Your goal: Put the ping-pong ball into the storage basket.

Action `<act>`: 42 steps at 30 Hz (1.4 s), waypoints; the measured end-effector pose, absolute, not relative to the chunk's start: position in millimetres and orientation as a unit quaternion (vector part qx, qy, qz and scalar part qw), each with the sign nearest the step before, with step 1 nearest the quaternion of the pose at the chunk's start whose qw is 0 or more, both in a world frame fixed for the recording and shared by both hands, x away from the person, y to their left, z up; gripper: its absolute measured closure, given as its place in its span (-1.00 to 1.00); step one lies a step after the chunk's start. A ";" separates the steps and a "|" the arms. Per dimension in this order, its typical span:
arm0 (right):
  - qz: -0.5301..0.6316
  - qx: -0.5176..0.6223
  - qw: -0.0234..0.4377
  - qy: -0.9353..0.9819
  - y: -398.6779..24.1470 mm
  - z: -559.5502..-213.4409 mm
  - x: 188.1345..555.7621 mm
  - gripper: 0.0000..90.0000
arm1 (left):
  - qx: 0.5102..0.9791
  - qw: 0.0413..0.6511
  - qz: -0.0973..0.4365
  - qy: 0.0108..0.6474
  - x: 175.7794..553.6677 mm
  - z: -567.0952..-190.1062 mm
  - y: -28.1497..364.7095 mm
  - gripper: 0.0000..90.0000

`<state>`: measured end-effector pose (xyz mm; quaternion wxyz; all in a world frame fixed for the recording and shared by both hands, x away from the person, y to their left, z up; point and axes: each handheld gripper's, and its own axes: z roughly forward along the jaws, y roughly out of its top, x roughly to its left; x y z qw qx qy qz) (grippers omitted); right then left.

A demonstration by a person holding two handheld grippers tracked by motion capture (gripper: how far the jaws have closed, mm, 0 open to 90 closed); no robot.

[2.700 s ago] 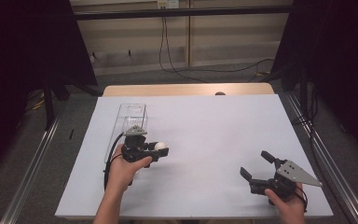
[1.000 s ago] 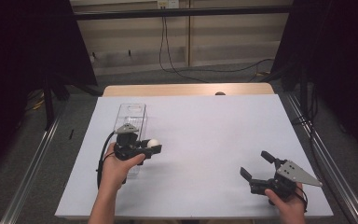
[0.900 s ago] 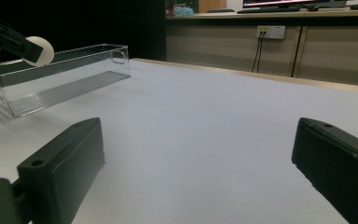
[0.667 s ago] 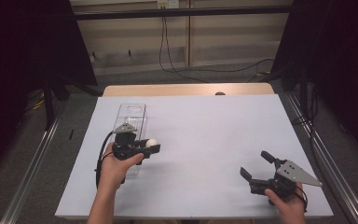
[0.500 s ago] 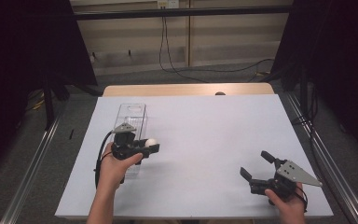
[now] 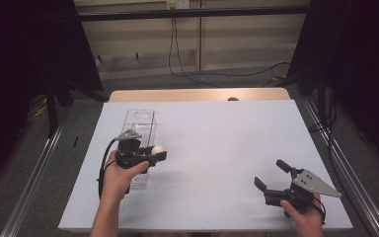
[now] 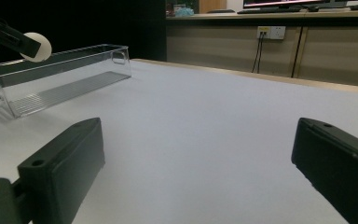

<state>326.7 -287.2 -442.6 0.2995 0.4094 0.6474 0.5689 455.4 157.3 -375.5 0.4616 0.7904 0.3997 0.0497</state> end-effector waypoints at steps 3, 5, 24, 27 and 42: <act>0.569 0.409 0.300 0.648 -287.2 -442.6 326.7 -0.96 | 0.790 0.460 0.051 0.401 455.5 -375.0 158.4 0.13; 0.569 0.409 0.299 0.648 -287.1 -442.7 326.7 -0.96 | 0.790 0.460 0.056 0.403 455.4 -374.9 158.7 0.13; 0.569 0.410 0.299 0.648 -287.1 -442.6 326.7 -0.95 | 0.788 0.460 0.061 0.405 456.5 -373.7 164.3 0.13; 0.569 0.409 0.299 0.648 -286.9 -442.8 326.7 -0.95 | 0.786 0.459 0.063 0.409 456.4 -373.6 165.1 0.13; 0.570 0.407 0.298 0.649 -287.1 -442.9 327.3 -0.95 | 0.785 0.459 0.064 0.411 457.4 -373.5 169.0 0.13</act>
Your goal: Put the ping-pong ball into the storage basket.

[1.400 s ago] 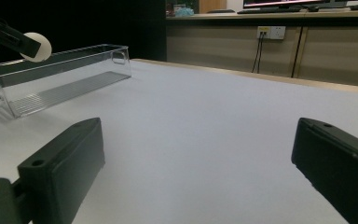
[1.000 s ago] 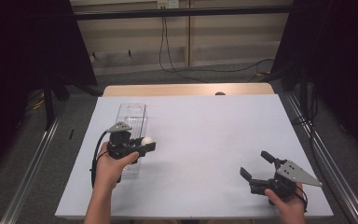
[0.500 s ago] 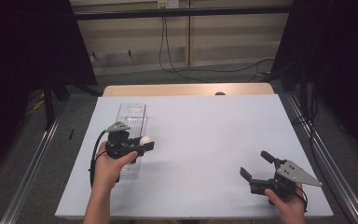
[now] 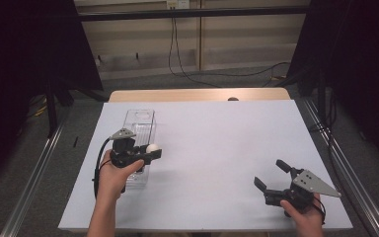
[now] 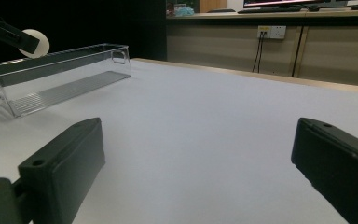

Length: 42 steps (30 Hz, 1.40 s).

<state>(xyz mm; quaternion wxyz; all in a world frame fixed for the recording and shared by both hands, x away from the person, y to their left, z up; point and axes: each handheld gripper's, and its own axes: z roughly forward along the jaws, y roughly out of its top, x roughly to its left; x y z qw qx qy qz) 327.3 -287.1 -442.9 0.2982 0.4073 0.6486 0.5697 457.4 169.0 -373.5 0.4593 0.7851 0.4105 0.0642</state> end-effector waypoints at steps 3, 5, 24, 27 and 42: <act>0.570 0.408 0.298 0.648 -286.9 -442.8 327.2 -0.95 | 0.786 0.458 0.065 0.409 457.4 -373.1 169.9 0.13; 0.570 0.409 0.298 0.648 -287.0 -443.0 327.3 -0.95 | 0.783 0.462 0.065 0.411 457.6 -373.3 170.4 0.13; 0.570 0.410 0.296 0.648 -287.0 -442.8 326.9 -0.95 | 0.782 0.459 0.070 0.416 458.3 -372.8 175.8 0.13; 0.570 0.408 0.298 0.648 -287.1 -442.9 327.1 -0.95 | 0.782 0.459 0.071 0.416 458.5 -372.5 176.9 0.13; 0.570 0.408 0.297 0.648 -287.2 -442.9 327.3 -0.95 | 0.777 0.461 0.073 0.423 458.8 -372.2 180.3 0.13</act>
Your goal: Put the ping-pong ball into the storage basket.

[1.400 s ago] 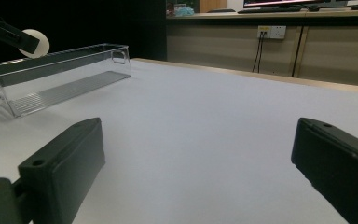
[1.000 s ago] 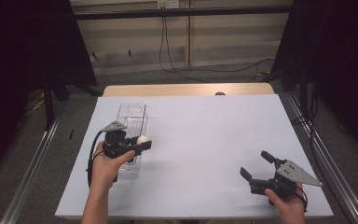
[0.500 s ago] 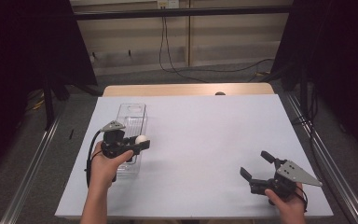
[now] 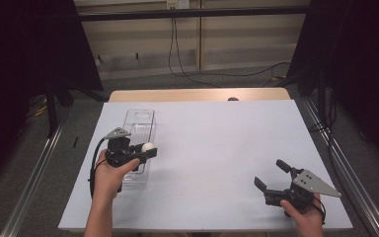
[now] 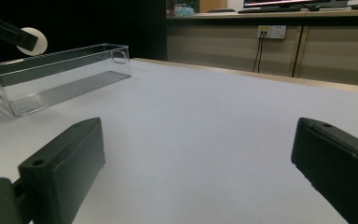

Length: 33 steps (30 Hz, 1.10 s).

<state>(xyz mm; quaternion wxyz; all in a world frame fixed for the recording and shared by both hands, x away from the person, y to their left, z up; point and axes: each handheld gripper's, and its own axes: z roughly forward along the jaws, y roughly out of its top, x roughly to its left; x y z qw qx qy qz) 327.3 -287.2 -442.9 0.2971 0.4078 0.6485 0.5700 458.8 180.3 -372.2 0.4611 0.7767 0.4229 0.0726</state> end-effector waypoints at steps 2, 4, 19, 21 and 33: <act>0.570 0.408 0.298 0.648 -287.2 -442.9 327.3 -0.95 | 0.776 0.461 0.072 0.424 458.9 -372.4 180.5 0.13; 0.570 0.408 0.297 0.648 -287.1 -442.9 327.3 -0.95 | 0.776 0.461 0.072 0.425 459.1 -372.7 181.1 0.13; 0.570 0.408 0.297 0.649 -287.3 -442.8 327.2 -0.95 | 0.778 0.457 0.076 0.425 459.6 -372.8 184.0 0.13; 0.570 0.408 0.295 0.649 -287.2 -442.7 327.0 -0.95 | 0.777 0.459 0.074 0.425 459.8 -372.8 184.2 0.13; 0.570 0.407 0.296 0.649 -287.0 -442.8 327.0 -0.95 | 0.773 0.460 0.079 0.430 460.0 -372.1 187.5 0.13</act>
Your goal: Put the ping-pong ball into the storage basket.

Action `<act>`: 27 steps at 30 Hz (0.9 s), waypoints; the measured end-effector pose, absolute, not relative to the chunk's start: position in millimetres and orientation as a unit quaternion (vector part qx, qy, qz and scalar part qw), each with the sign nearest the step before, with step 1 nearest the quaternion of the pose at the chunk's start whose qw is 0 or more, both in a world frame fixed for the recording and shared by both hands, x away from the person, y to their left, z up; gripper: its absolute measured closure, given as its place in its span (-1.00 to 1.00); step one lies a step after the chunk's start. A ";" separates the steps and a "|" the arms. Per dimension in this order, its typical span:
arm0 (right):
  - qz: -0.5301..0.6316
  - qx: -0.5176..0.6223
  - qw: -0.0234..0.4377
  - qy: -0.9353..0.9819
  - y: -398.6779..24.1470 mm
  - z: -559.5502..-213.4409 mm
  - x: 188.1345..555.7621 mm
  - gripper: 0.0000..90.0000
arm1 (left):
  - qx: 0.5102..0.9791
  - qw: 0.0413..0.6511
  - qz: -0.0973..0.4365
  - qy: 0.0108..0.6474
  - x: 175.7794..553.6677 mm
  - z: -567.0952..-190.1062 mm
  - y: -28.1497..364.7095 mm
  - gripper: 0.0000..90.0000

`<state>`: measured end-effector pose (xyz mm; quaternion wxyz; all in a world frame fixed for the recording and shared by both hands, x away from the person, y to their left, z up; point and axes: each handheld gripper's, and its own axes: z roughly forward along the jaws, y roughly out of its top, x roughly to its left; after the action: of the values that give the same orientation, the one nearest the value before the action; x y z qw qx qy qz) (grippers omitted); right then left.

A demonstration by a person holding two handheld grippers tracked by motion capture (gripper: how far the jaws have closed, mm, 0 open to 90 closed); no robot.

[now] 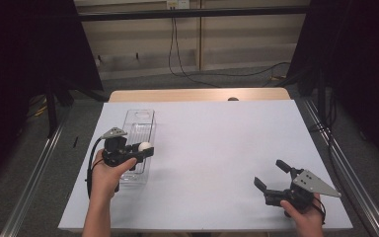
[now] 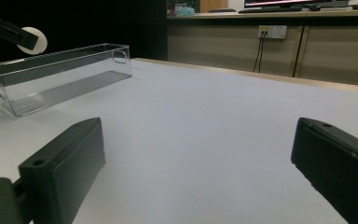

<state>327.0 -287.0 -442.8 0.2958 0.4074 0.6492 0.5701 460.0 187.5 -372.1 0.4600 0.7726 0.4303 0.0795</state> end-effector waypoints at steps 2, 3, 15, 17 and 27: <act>0.570 0.408 0.297 0.649 -287.0 -442.8 327.1 -0.95 | 0.774 0.459 0.081 0.429 460.3 -372.3 187.7 0.13; 0.570 0.408 0.296 0.649 -287.0 -442.8 327.2 -0.95 | 0.772 0.460 0.081 0.431 460.3 -372.5 187.5 0.13; 0.570 0.407 0.297 0.649 -287.2 -442.8 327.2 -0.95 | 0.771 0.460 0.081 0.434 460.9 -372.6 191.0 0.13; 0.570 0.408 0.296 0.649 -287.2 -442.8 327.1 -0.95 | 0.771 0.460 0.081 0.433 461.0 -372.4 191.8 0.13; 0.570 0.407 0.297 0.649 -287.0 -442.9 327.2 -0.95 | 0.770 0.456 0.091 0.437 461.6 -372.2 195.2 0.13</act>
<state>327.2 -287.0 -442.9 0.2971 0.4072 0.6488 0.5701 461.6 195.2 -372.2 0.4559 0.7703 0.4365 0.0909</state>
